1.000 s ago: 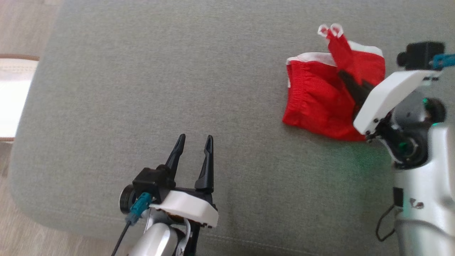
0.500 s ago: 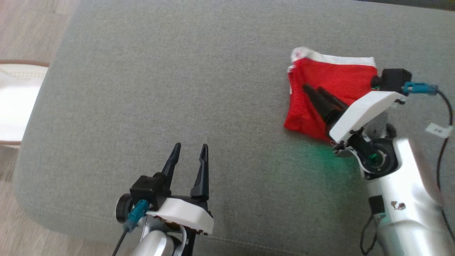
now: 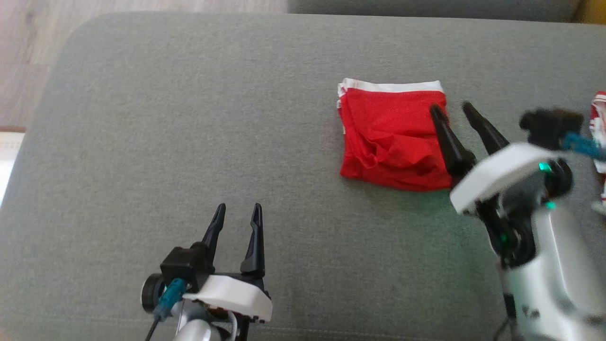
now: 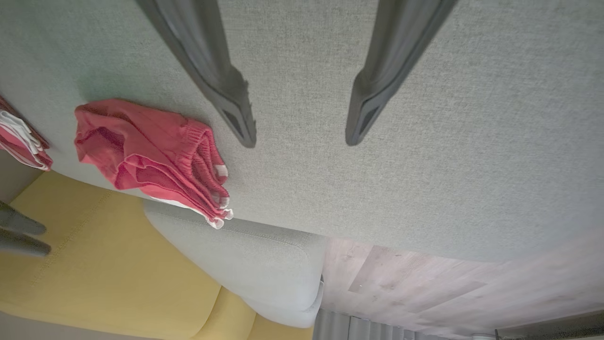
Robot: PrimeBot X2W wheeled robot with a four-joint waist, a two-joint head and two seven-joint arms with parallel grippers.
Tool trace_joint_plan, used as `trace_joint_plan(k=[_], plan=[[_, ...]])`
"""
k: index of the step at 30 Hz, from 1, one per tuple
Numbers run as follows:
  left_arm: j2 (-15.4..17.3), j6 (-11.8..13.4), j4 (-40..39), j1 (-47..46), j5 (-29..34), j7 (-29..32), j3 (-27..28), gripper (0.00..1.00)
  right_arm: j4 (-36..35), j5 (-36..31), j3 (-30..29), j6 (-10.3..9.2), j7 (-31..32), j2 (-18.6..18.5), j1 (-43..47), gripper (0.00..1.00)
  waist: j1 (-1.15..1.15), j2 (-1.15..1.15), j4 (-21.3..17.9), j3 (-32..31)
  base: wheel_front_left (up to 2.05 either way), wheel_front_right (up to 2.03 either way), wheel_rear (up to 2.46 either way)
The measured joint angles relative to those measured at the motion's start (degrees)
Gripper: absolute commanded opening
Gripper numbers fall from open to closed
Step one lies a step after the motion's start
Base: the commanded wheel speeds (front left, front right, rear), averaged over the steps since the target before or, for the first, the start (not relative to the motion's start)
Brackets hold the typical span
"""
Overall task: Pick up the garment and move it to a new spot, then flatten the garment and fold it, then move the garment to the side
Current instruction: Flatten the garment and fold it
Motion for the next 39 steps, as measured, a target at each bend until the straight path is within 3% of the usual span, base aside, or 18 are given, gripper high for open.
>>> trace_joint_plan(k=[8,9,11,12,13,14,20,25,39], plan=[[0.0,-0.58,-0.62,0.16,1.12,0.0,0.66,1.0,-2.45,-11.73,-3.07,0.0,-6.54,-2.08,7.01,1.0,0.0,0.0,-1.33,0.89,0.0,0.0,0.0],[0.0,-0.75,-0.63,0.16,1.16,0.0,0.7,1.0,-1.94,-12.32,-3.05,0.0,-7.35,-2.31,7.0,0.92,0.0,0.0,-1.25,1.21,0.0,0.0,0.0],[0.0,-1.04,-0.64,0.1,1.19,0.0,0.75,1.0,-0.22,-13.06,-2.9,0.0,-8.77,-2.41,6.77,0.44,0.0,0.0,-0.98,1.89,0.0,0.0,0.0],[-0.01,-1.05,-0.66,0.01,1.36,0.0,0.76,1.0,0.79,-13.5,-2.53,0.0,-9.25,-2.44,6.44,0.24,0.0,0.0,-0.79,2.27,0.0,0.0,0.0],[-0.01,-1.05,-0.67,-0.09,1.56,0.0,0.76,1.0,1.92,-13.59,-2.04,0.0,-9.56,-2.42,5.82,0.24,0.0,0.0,-0.58,2.65,0.0,0.0,0.0],[-0.01,-1.05,-0.68,-0.15,1.57,0.0,0.74,1.0,3.21,-13.57,-1.38,0.0,-9.89,-2.41,4.91,0.0,0.0,0.0,-0.35,3.04,0.0,0.0,0.0],[-0.02,-1.04,-0.63,-0.88,1.48,0.0,-0.07,1.0,12.41,-14.75,3.08,0.0,-11.23,-2.38,-3.08,0.0,0.0,0.0,1.54,4.78,0.0,0.0,0.0],[-0.03,-0.77,-0.57,-1.55,0.99,0.0,-0.2,1.0,19.0,-15.38,7.7,0.0,-13.4,-2.08,-4.08,0.0,0.0,0.0,3.2,4.71,0.0,0.0,0.0],[-0.04,-0.42,-0.42,-1.19,1.0,0.0,0.0,1.0,22.07,-11.96,19.84,0.0,-18.29,-0.7,-1.28,0.0,0.0,0.0,3.14,2.5,0.0,0.0,0.0]])
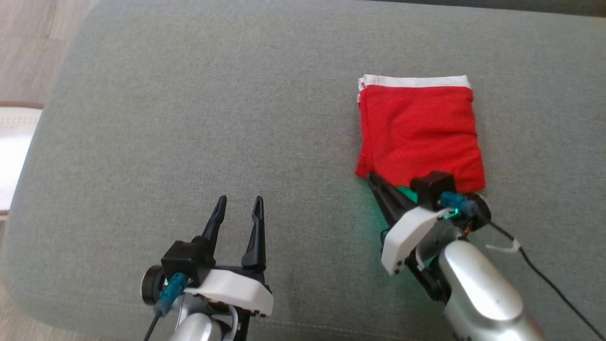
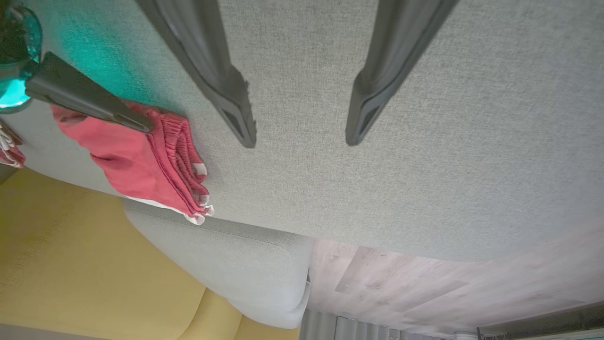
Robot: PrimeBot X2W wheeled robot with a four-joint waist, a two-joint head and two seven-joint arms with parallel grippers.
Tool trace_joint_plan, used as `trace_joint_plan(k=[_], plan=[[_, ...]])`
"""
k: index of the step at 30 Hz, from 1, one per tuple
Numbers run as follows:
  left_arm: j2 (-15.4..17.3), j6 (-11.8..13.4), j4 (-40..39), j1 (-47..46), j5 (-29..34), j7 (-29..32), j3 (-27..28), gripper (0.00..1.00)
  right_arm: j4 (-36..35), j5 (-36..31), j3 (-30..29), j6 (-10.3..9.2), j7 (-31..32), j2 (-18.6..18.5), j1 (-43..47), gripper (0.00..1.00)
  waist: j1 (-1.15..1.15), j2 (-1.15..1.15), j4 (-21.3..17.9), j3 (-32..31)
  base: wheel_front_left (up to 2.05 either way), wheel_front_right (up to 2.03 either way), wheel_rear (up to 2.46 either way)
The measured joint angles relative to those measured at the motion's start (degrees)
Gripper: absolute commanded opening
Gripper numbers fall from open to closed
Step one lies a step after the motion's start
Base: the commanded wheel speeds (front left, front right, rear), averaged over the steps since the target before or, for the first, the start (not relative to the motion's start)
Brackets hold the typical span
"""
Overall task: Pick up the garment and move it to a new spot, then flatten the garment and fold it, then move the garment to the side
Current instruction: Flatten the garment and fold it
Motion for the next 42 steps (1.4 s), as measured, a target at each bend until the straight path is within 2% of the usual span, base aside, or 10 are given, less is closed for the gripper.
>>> trace_joint_plan(k=[5,9,10,13,14,15,20,27,34,42], plan=[[-0.03,-0.05,0.33,0.44,0.11,0.0,1.1,1.0,-0.83,0.11,0.0,0.0,-3.35,0.11,1.97,0.0,0.0,0.0,-1.28,-2.02,0.0,0.0,0.0],[-0.03,-0.11,0.86,2.87,0.65,0.0,2.8,1.0,-4.67,-0.98,-5.14,0.0,-6.1,0.22,5.55,0.0,0.0,0.0,-2.44,-4.76,0.0,0.0,0.0],[-0.02,-0.15,0.88,3.71,0.78,0.0,3.44,1.0,-5.95,-1.64,-6.57,0.0,-6.6,0.08,6.83,0.09,0.0,0.0,-2.77,-5.47,0.0,0.0,0.0],[0.03,-0.65,1.01,5.87,1.11,0.0,5.0,1.0,-10.27,-2.8,-9.89,0.0,-8.25,-0.77,11.5,0.48,0.0,0.0,-3.71,-7.63,0.0,0.0,0.0],[0.05,-0.67,1.1,6.44,1.33,0.0,5.5,1.0,-11.85,-2.59,-10.71,0.0,-9.13,-1.22,13.15,0.85,0.0,0.0,-3.97,-8.33,0.0,0.0,0.0],[0.09,-0.9,1.13,7.05,1.69,0.0,5.99,1.0,-13.23,-2.01,-11.85,0.0,-9.81,-1.54,14.79,1.0,0.0,0.0,-4.23,-9.05,0.0,0.0,0.0],[0.23,-2.14,1.52,10.85,2.43,0.0,8.2,1.0,-16.49,-2.2,-17.62,0.0,-11.26,-3.75,22.16,1.0,0.0,0.0,-5.15,-12.57,0.0,0.0,0.0],[0.3,-3.9,1.76,13.94,3.69,0.0,10.33,1.0,-18.36,-2.21,-23.1,0.0,-12.39,-1.23,28.78,1.0,0.0,0.0,-6.04,-15.1,0.0,0.0,0.0],[0.27,-5.13,1.96,14.33,4.63,0.0,11.85,1.0,-18.05,-3.57,-24.88,0.0,-13.59,0.53,30.06,1.0,0.0,0.0,-7.49,-15.99,0.0,0.0,0.0],[0.26,-6.69,2.76,15.5,5.11,0.0,12.51,1.0,-17.02,-3.61,-26.04,0.0,-14.24,1.44,30.03,1.0,0.0,0.0,-7.31,-16.2,0.0,0.0,0.0]])
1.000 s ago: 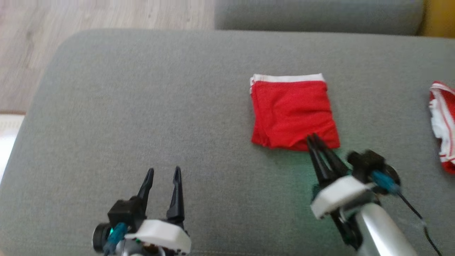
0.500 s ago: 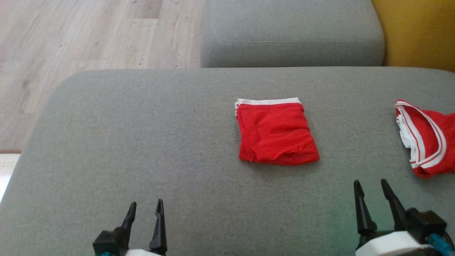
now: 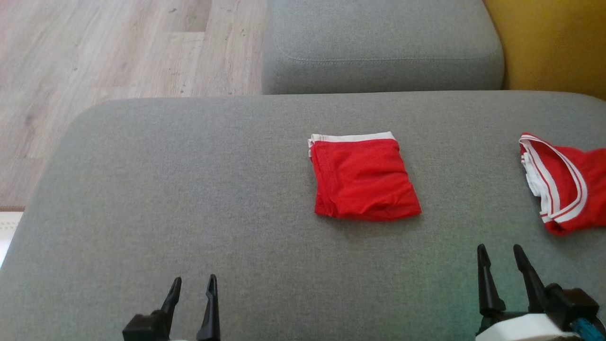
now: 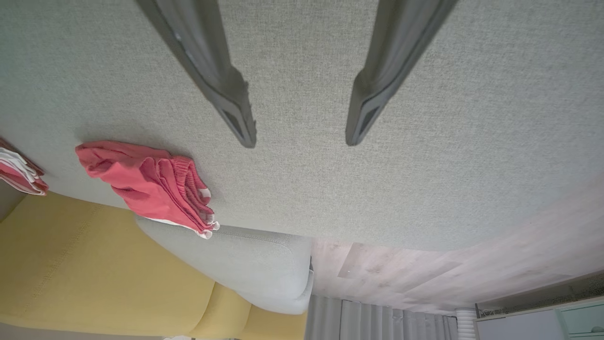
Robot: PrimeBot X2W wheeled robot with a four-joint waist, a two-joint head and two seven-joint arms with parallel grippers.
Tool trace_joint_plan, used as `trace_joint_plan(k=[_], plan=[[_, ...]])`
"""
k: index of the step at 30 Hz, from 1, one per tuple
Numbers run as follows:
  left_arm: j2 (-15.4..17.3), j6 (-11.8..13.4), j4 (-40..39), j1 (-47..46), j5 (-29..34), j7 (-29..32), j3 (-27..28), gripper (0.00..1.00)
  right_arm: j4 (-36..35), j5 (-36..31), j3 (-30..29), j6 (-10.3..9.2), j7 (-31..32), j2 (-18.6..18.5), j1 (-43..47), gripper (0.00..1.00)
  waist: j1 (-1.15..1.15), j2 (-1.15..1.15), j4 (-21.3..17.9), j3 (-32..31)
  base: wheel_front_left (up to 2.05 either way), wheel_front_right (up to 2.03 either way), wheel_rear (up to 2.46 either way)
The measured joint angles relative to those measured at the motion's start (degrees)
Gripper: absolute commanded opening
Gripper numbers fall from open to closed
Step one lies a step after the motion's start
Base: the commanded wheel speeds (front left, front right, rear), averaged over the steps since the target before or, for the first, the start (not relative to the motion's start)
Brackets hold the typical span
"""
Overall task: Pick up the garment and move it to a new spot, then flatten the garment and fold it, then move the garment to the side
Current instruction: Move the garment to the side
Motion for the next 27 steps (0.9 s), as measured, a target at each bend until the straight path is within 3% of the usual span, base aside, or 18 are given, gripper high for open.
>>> trace_joint_plan(k=[15,18,22,27], plan=[[-0.05,-0.53,-0.13,-0.09,0.53,0.0,0.07,1.0,-0.1,0.87,0.04,0.0,1.91,0.11,-1.24,1.0,0.0,0.0,0.85,1.92,0.0,0.0,0.0],[-0.08,-0.55,-0.41,-0.44,0.53,0.0,-0.04,1.0,-2.89,4.56,0.64,0.0,7.0,0.07,-5.16,1.0,0.0,0.0,1.16,2.75,0.0,0.0,0.0],[-0.09,-0.63,-0.91,-1.14,0.53,0.0,-0.35,1.0,-5.05,9.03,0.36,0.0,18.52,-2.04,-13.53,1.0,0.0,0.0,1.84,4.98,0.0,0.0,0.0],[-0.14,-0.63,-1.25,-6.2,0.36,0.0,-2.87,1.0,-1.12,12.47,-0.7,0.0,33.75,-4.68,-23.8,1.0,0.0,0.0,3.3,9.44,0.0,0.0,0.0]])
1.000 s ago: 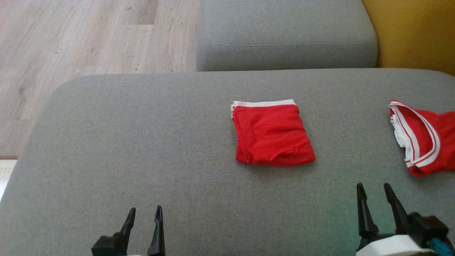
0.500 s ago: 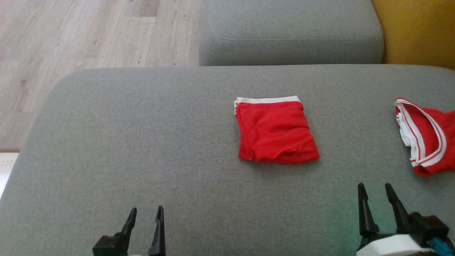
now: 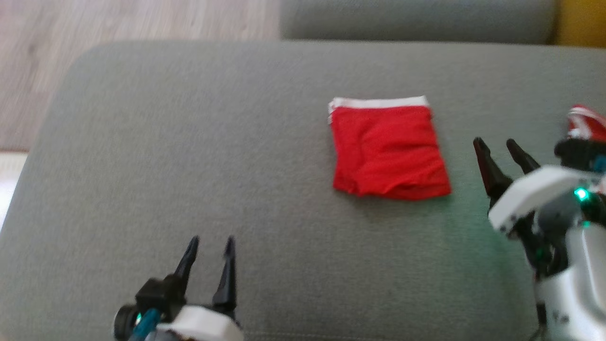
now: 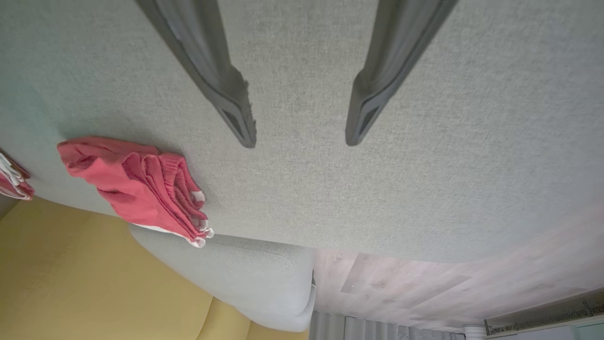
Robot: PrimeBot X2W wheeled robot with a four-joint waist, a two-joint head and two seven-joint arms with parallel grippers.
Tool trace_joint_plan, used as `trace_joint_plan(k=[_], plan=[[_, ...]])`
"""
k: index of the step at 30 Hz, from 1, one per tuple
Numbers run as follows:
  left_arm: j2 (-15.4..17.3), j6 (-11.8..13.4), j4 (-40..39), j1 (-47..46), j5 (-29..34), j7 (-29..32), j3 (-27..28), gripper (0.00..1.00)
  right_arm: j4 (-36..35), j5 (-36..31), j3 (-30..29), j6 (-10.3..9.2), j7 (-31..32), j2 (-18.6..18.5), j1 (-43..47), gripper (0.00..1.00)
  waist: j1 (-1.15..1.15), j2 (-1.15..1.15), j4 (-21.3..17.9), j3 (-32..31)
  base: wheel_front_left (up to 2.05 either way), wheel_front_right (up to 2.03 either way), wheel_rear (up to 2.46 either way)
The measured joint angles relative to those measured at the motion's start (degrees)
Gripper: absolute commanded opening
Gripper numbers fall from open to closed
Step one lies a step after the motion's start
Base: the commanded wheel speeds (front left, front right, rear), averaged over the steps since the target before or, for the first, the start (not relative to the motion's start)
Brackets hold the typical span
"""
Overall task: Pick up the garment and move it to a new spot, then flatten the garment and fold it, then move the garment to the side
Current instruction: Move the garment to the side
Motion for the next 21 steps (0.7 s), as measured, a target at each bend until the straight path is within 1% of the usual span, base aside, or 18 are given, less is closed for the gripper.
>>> trace_joint_plan(k=[3,6,11,15,16,17,20,21], plan=[[-0.11,0.21,0.04,-2.51,-1.02,0.0,-1.69,1.0,5.3,1.99,-1.26,0.0,6.9,-0.08,-4.93,1.0,0.0,0.0,1.62,2.45,0.0,0.0,0.0],[-0.13,0.65,0.15,-3.73,-1.99,0.0,-3.19,1.0,10.83,2.23,-3.26,0.0,11.47,-0.1,-8.79,1.0,0.0,0.0,3.69,4.37,0.0,0.0,0.0],[-0.19,1.29,0.33,-5.32,-2.86,0.0,-5.82,1.0,18.23,0.31,-5.72,0.0,13.22,-0.62,-13.47,1.0,0.0,0.0,7.11,6.89,0.0,0.0,0.0],[-0.25,2.24,0.37,-5.95,-2.99,0.0,-6.17,1.0,22.35,0.87,-6.5,0.0,13.86,-0.31,-15.68,1.0,0.0,0.0,8.61,8.33,0.0,0.0,0.0],[-0.26,2.43,0.36,-5.94,-2.99,0.0,-6.13,1.0,22.69,1.52,-7.02,0.0,13.77,-0.09,-16.3,0.67,0.0,0.0,8.59,8.54,0.0,0.0,0.0],[-0.26,2.77,0.35,-5.94,-2.99,0.0,-6.08,1.0,23.17,2.11,-7.59,0.0,13.48,0.29,-17.03,0.0,0.0,0.0,8.34,8.66,0.0,0.0,0.0],[-0.27,2.97,0.16,-5.94,-2.99,0.0,-5.88,1.0,23.62,2.74,-7.26,0.0,12.24,0.97,-17.85,0.0,0.0,0.0,6.59,8.72,0.0,0.0,0.0],[-0.27,2.97,0.16,-5.94,-2.99,0.0,-5.88,1.0,23.62,2.74,-7.26,0.0,12.24,0.97,-17.85,0.0,0.0,0.0,6.59,8.72,0.0,0.0,0.0]])
